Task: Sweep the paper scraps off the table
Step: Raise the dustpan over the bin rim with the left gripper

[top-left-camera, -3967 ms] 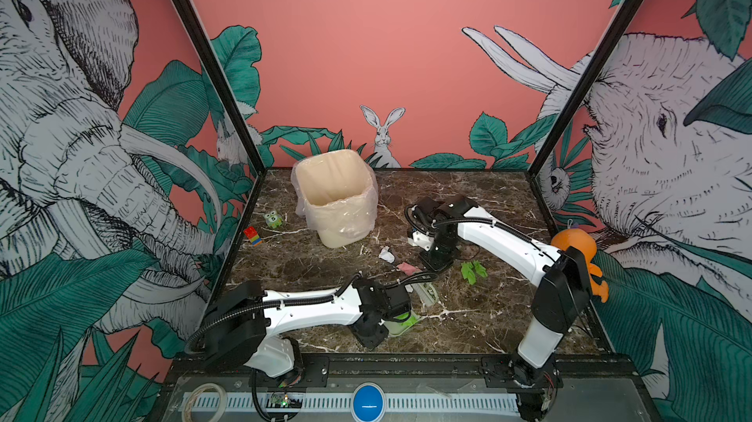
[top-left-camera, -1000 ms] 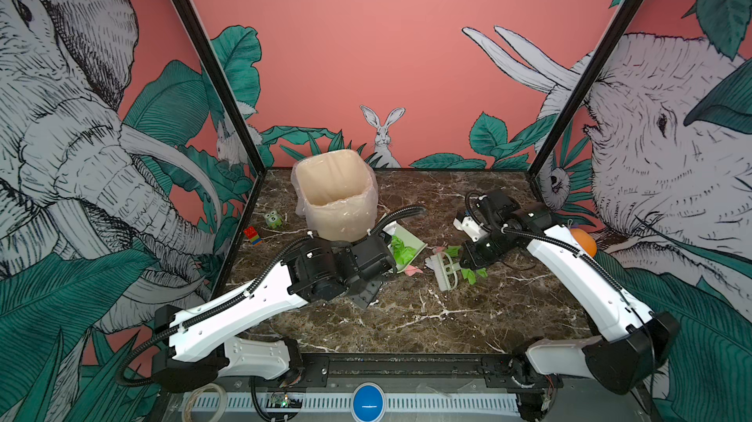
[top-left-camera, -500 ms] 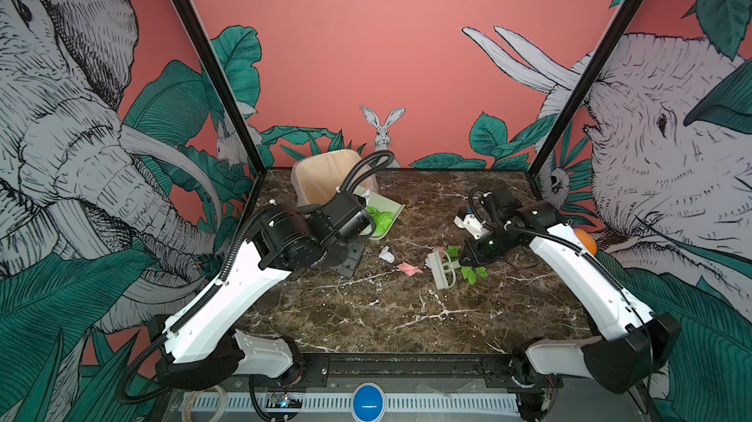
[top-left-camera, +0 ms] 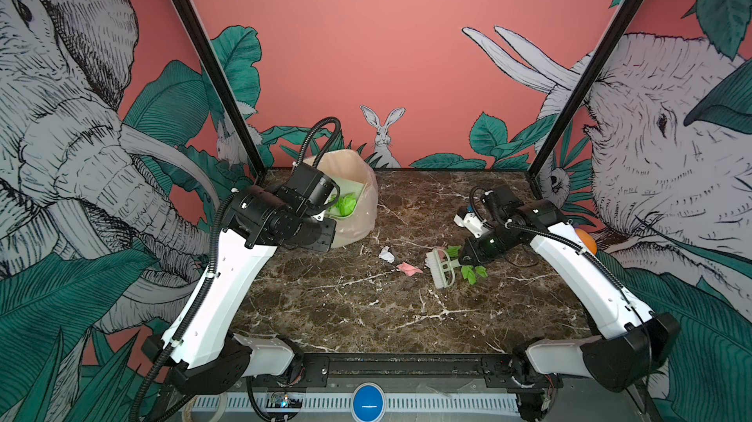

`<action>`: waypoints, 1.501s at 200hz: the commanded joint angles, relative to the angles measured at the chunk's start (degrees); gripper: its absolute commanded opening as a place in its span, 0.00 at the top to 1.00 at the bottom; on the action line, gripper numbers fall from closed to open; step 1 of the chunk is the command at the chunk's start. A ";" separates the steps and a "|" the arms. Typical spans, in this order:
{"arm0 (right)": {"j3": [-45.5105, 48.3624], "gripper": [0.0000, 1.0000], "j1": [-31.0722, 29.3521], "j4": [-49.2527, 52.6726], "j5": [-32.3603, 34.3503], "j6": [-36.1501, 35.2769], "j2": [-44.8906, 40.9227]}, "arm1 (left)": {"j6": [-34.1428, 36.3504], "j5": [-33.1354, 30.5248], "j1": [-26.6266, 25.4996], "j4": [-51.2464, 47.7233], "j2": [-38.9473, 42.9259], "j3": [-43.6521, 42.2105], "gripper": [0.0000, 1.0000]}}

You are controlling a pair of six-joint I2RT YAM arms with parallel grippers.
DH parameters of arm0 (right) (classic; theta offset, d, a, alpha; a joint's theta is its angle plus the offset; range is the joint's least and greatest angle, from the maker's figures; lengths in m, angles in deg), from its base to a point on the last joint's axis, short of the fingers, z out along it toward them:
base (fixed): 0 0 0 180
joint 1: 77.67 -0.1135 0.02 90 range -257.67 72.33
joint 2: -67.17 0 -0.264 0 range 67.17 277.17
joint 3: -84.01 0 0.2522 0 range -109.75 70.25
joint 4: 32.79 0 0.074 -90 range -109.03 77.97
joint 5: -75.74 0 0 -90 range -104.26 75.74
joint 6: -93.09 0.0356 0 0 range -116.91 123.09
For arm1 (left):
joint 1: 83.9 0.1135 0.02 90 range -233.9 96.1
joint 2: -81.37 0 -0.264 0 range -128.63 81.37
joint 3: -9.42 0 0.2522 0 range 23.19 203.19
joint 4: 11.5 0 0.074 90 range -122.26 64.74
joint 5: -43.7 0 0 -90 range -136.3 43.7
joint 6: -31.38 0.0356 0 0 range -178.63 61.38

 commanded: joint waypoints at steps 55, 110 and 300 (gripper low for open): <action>1.09 1.00 1.05 0.32 -2.77 -2.85 -0.29 | 4.87 -4.12 8.41 1.06 -1.34 0.75 1.00; 0.86 1.00 2.01 1.40 -3.18 -4.08 -0.07 | 11.05 -7.22 13.61 2.96 -6.70 2.92 1.00; 2.53 1.00 2.62 4.31 -3.05 -3.84 -2.77 | 28.54 -28.38 11.25 4.75 -20.30 12.63 1.00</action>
